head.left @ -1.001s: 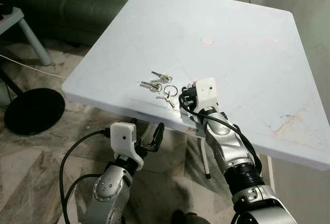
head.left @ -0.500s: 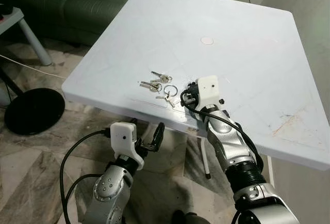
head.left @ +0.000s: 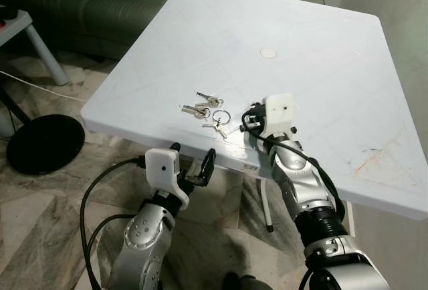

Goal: Hang keys on a hook

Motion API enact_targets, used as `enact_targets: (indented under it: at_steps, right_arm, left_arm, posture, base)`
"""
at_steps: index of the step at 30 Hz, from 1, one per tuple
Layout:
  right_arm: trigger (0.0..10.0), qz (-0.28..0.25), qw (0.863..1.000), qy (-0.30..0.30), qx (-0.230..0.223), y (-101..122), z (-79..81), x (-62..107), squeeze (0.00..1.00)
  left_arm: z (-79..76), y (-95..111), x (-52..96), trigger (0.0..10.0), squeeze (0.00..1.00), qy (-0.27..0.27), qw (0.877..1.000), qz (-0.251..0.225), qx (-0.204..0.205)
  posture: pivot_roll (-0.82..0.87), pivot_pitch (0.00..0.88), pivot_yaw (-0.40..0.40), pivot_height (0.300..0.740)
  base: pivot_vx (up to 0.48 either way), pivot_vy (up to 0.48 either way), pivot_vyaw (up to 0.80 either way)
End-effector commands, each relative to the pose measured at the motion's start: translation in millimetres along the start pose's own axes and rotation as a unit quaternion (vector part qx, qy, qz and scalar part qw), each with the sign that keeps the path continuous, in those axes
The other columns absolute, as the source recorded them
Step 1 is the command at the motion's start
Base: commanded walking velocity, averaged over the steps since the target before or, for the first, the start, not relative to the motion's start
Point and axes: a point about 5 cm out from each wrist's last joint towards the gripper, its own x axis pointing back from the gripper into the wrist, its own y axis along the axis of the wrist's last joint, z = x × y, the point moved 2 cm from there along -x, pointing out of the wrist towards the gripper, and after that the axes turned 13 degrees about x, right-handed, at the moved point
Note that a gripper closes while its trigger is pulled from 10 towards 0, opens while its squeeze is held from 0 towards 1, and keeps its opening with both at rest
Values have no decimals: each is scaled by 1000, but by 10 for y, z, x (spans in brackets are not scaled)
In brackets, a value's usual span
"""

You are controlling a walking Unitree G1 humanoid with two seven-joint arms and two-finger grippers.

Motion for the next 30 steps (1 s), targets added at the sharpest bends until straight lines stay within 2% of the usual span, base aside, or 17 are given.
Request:
enact_targets:
  at_steps: [1, 4, 6, 7, 8, 9, 11, 12, 14, 17, 26, 30]
  right_arm:
    - [0, -24, 999, -18, -11, 181, -111, -39, 0]
    - [0, -45, 999, -25, -7, 286, -170, -61, 0]
    - [10000, -69, 997, -21, 0, 351, -193, -57, 0]
    - [10000, -74, 997, -20, -1, 362, -195, -55, 0]
    - [10000, -105, 994, 0, -18, 405, -197, -22, 0]
    - [10000, -130, 991, 2, -16, 426, -221, 24, 0]
    - [10000, -132, 991, 5, -25, 406, -232, 52, 0]
    - [10000, -135, 989, 27, -47, 338, -224, 122, 0]
    - [10000, -137, 989, 30, -48, 326, -222, 138, 0]
    - [10000, -154, 983, 55, -78, 235, -211, 291, 0]
    - [10000, -149, 985, 40, -80, 58, -305, 468, 0]
    - [10000, -126, 989, 27, -68, -122, -400, 558, 0]
  left_arm:
    - [-42, 29, -67, 10000, 0, -1, 1000, -12, 20]
    - [12, 95, -130, 10000, 0, 2, 1000, -22, 19]
    - [77, 156, -183, 10000, 0, 11, 999, -31, 18]
    - [93, 169, -196, 10000, 0, 13, 999, -33, 19]
    - [137, 247, -230, 10000, 0, 17, 999, -45, 10]
    - [183, 311, -261, 10000, 0, 23, 998, -54, 8]
    - [221, 349, -280, 10000, 0, 27, 998, -60, 12]
    - [292, 421, -297, 10000, 0, 33, 997, -68, 7]
    - [306, 430, -300, 10000, 0, 34, 997, -68, 5]
    - [362, 505, -294, 10000, 0, 32, 996, -80, 13]
    - [479, 544, -250, 10000, 0, 32, 995, -87, 41]
    - [593, 552, -193, 10000, 0, 58, 993, -95, 45]
  posture:
    - [123, 120, -81, 732]
    - [117, 108, -78, 732]
    - [111, 89, -75, 732]
    - [111, 89, -75, 732]
    - [109, 80, -73, 732]
    - [109, 67, -74, 732]
    - [108, 60, -75, 732]
    - [106, 49, -74, 732]
    - [105, 46, -75, 732]
    - [102, 21, -73, 732]
    - [83, 0, -67, 732]
    - [80, 0, -69, 732]
  base:
    - [0, 0, 0]
    - [0, 0, 0]
    - [0, 0, 0]
    - [0, 0, 0]
    - [0, 0, 0]
    - [0, 0, 0]
    - [0, 0, 0]
    - [0, 0, 0]
    - [0, 0, 0]
    - [0, 0, 0]
    - [0, 0, 0]
    - [0, 0, 0]
